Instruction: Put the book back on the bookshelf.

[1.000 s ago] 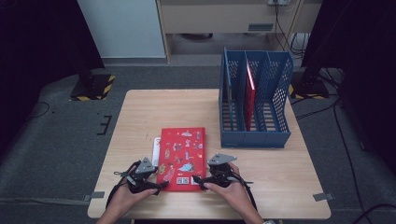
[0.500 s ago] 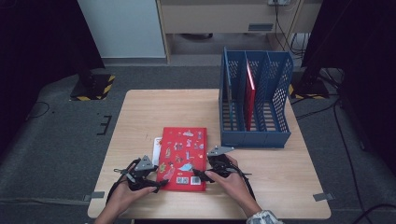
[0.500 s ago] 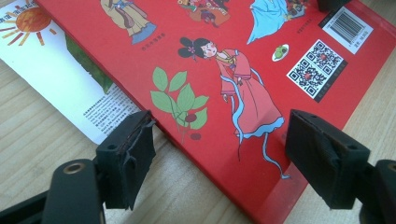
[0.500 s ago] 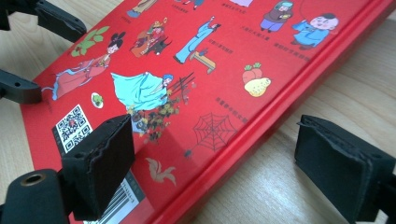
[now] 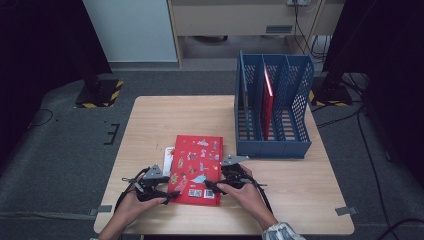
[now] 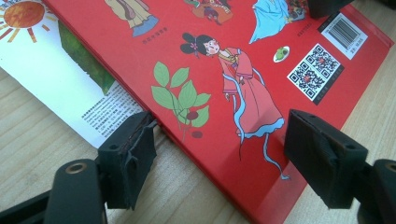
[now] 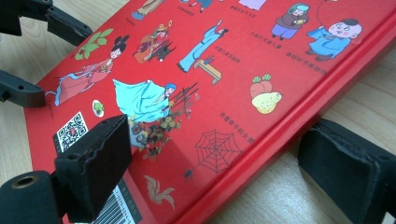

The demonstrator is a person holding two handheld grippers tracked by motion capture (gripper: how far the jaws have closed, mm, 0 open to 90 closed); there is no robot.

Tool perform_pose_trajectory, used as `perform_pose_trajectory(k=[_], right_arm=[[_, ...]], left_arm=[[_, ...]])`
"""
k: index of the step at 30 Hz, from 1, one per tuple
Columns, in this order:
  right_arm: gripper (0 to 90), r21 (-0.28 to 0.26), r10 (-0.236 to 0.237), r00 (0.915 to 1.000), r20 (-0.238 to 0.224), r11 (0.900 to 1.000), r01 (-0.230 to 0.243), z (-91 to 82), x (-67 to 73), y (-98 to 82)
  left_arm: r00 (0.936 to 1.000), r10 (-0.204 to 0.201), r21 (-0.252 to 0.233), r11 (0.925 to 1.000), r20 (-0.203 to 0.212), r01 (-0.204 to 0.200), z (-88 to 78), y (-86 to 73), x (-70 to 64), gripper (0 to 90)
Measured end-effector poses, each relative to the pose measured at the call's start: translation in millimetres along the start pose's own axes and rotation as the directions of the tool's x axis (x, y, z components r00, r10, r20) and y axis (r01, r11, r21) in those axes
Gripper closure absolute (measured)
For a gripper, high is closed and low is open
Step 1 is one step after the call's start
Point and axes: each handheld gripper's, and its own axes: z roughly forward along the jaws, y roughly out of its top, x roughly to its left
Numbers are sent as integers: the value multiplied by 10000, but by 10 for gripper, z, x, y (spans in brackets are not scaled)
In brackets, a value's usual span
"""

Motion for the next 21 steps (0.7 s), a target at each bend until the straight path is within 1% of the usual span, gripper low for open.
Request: perform_pose_trajectory(k=[2,3,4,6,7,9,11,13,15,17,19,21], right_arm=[[101,-37,-19,10000,3,10000,19,-2,-1,-8],[102,-61,-24,10000,8,10000,24,-1,-1,-11],[103,-56,19,10000,10,10000,-19,-4,1,-12],[103,-60,41,10000,21,10000,-41,-5,4,-14],[104,-56,44,10000,22,10000,-44,-5,5,-14],[103,-63,33,10000,24,10000,-33,-4,5,-14],[103,-70,16,10000,34,10000,-16,-3,4,-14],[103,-68,11,10000,38,10000,-10,-3,4,-14],[104,-59,13,10000,51,10000,-13,-3,5,-14],[103,-59,28,10000,32,10000,-27,-4,5,-14],[103,-70,2,10000,56,10000,-2,-3,4,-14],[104,-74,8,10000,49,10000,-8,-3,4,-14]], left_arm=[[9999,72,-22,10000,-134,-72,-6,6,-3,232],[9991,208,-24,9998,-359,-209,-18,16,-11,231],[9989,217,-56,9997,-404,-220,-31,24,-11,222],[9993,9,-392,9992,-384,-25,-73,45,3,200],[9991,-27,-481,9988,-420,7,-86,59,14,193],[9978,-134,-710,9974,-645,88,-114,113,68,168],[9978,-213,-909,9957,-621,156,-115,176,117,164],[9978,-269,-993,9948,-612,207,-86,247,169,159],[9978,-218,-856,9962,-629,164,-28,309,225,157],[9968,-163,-815,9966,-779,99,26,339,276,150],[9968,-230,-801,9966,-760,169,86,347,340,149],[9966,-394,-803,9962,-721,335,117,347,376,149]])
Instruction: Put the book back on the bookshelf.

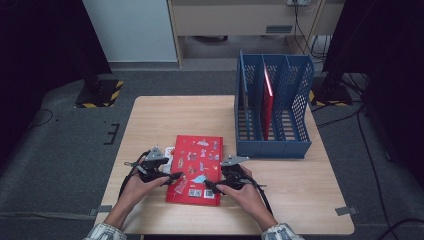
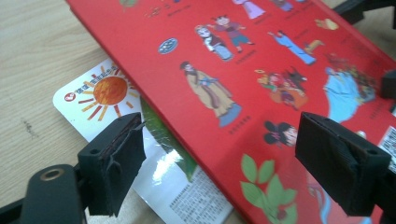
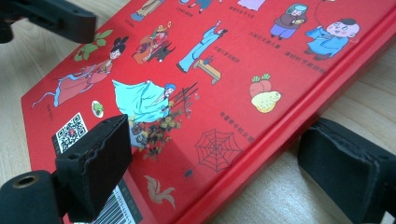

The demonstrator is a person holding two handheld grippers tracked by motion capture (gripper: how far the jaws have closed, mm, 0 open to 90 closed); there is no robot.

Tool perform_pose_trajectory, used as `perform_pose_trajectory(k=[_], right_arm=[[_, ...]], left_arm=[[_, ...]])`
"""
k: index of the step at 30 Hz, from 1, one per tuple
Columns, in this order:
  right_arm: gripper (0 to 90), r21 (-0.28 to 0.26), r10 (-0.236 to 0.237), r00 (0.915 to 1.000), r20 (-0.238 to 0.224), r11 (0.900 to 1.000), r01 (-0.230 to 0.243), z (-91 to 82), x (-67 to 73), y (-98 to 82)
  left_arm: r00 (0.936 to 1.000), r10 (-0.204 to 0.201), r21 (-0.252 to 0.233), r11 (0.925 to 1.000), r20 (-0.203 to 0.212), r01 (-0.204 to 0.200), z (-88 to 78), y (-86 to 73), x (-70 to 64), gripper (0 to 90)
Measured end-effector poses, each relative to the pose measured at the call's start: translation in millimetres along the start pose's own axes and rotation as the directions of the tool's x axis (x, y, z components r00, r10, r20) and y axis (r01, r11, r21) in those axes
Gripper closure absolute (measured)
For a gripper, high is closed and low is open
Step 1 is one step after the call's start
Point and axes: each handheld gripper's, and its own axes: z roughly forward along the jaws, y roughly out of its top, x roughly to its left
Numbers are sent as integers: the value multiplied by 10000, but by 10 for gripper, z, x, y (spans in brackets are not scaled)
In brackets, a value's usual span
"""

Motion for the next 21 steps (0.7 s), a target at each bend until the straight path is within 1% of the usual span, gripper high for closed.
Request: perform_pose_trajectory(k=[1,7,10,16,21], right_arm=[[104,3,7,10000,-6,10000,-7,0,0,0],[103,14,34,10000,-16,10000,-34,-1,0,0],[104,24,49,10000,-11,10000,-49,-2,1,0],[104,15,26,10000,-26,10000,-26,2,-6,4],[111,-42,116,9999,-39,9999,-116,10,-6,11]], left_arm=[[10000,-43,2,10000,12,43,10,-1,6,149],[9997,79,513,9986,244,-91,69,-28,-30,153],[9990,127,533,9985,432,-150,85,-26,-59,151],[9991,123,518,9986,409,-144,89,-28,-73,150],[9992,80,480,9988,384,-98,81,-38,-85,160]])
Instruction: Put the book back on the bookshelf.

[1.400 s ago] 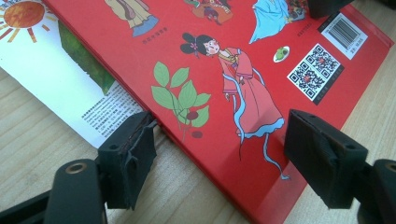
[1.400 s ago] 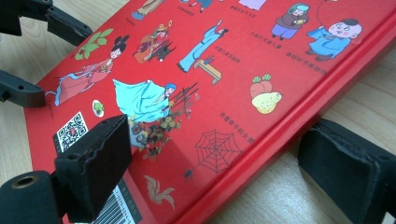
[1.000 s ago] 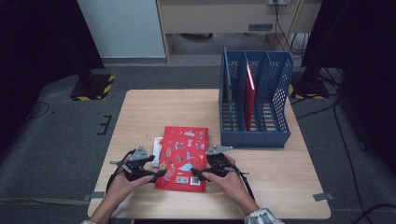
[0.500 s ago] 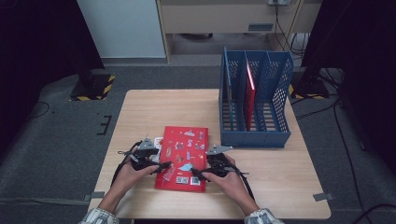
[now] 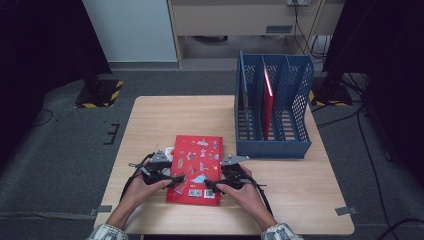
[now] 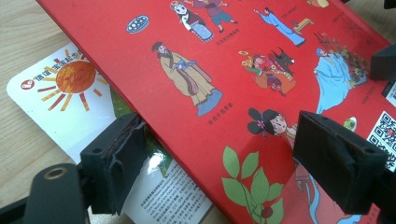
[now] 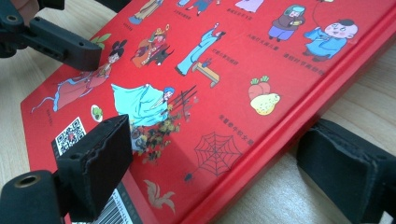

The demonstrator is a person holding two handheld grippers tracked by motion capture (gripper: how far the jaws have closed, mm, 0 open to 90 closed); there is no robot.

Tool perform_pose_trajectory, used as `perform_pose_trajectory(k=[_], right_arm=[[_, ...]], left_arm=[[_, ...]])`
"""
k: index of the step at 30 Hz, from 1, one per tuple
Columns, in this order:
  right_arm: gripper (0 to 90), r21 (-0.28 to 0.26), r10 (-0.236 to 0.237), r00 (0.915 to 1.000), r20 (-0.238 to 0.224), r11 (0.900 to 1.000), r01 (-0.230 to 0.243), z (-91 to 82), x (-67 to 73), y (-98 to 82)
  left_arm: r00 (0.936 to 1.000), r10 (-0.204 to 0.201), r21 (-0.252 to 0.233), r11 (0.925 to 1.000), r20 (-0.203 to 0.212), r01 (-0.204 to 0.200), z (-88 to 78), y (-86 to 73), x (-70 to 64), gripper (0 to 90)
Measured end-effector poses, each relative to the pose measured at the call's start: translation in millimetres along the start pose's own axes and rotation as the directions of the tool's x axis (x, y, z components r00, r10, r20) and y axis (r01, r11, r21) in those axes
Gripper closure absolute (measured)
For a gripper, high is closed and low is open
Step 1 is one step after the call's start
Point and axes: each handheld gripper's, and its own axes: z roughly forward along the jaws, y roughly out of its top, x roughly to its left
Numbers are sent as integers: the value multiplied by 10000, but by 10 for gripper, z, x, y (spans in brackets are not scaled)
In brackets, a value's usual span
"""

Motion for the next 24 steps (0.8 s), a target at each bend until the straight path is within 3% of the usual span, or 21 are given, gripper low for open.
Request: perform_pose_trajectory(k=[7,13,24], right_arm=[[143,-207,368,9992,-150,9991,-371,13,-15,13],[173,-409,295,9995,-105,9987,-299,-25,8,43],[183,-435,198,9993,-309,9988,-211,-87,55,122]], left_arm=[[9999,-139,15,9999,82,139,-17,-8,-5,165],[9993,-308,-3,9995,227,309,-40,-17,2,164],[9996,-145,-303,9994,251,152,-112,1,-42,176]])
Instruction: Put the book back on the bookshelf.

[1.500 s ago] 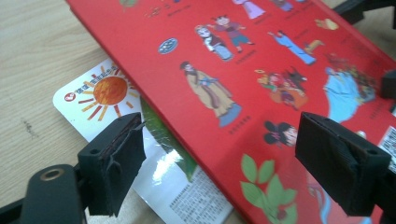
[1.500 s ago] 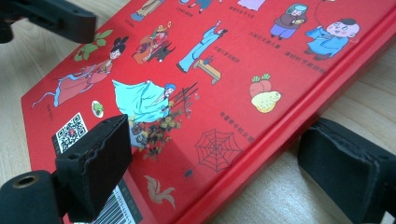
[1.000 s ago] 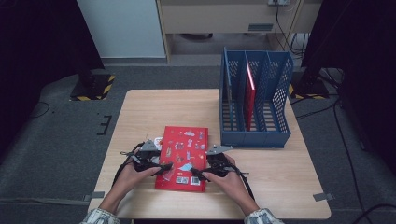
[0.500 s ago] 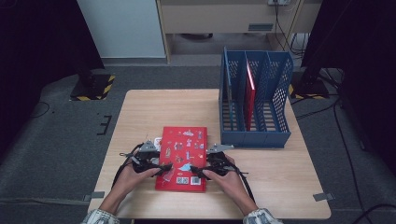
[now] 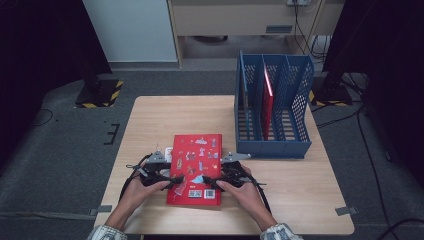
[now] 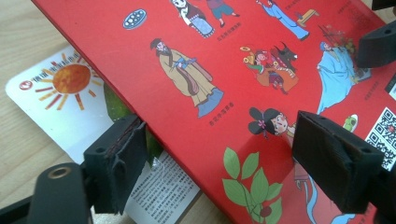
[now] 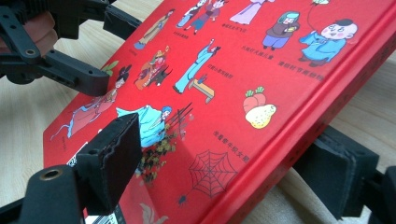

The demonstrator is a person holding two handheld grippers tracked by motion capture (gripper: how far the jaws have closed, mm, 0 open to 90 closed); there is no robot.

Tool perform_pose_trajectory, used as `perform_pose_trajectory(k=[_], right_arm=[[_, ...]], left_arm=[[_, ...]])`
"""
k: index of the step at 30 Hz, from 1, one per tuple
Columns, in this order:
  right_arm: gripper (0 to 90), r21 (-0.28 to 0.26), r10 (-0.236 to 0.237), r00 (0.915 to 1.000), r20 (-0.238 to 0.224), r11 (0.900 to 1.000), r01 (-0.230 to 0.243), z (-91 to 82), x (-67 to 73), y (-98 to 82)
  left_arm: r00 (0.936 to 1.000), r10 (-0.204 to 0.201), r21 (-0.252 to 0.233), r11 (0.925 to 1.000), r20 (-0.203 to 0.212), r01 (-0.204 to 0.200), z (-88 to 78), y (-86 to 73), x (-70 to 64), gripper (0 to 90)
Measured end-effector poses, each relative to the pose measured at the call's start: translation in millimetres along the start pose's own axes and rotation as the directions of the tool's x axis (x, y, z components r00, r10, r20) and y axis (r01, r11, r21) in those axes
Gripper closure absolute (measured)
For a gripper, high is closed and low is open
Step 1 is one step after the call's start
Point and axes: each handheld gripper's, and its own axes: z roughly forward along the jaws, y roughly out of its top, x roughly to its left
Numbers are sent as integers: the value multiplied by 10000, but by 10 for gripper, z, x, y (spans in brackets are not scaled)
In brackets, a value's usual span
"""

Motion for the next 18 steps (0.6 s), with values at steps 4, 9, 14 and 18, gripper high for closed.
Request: perform_pose_trajectory(k=[4,9,14,18], right_arm=[[183,47,19,10000,43,10000,-19,-15,-14,37],[183,90,-54,9999,102,9999,53,-14,-10,69],[204,60,-254,9992,321,9997,252,-37,9,100],[230,-27,-348,9985,422,9994,350,-77,12,123]], left_arm=[[10000,38,-287,9996,-92,-41,-48,11,-2,235],[9996,99,-231,9997,-246,-104,-64,22,-14,245],[9978,403,-417,9982,-530,-426,-115,45,-42,305],[9963,528,-586,9967,-680,-568,-148,62,-58,349]])
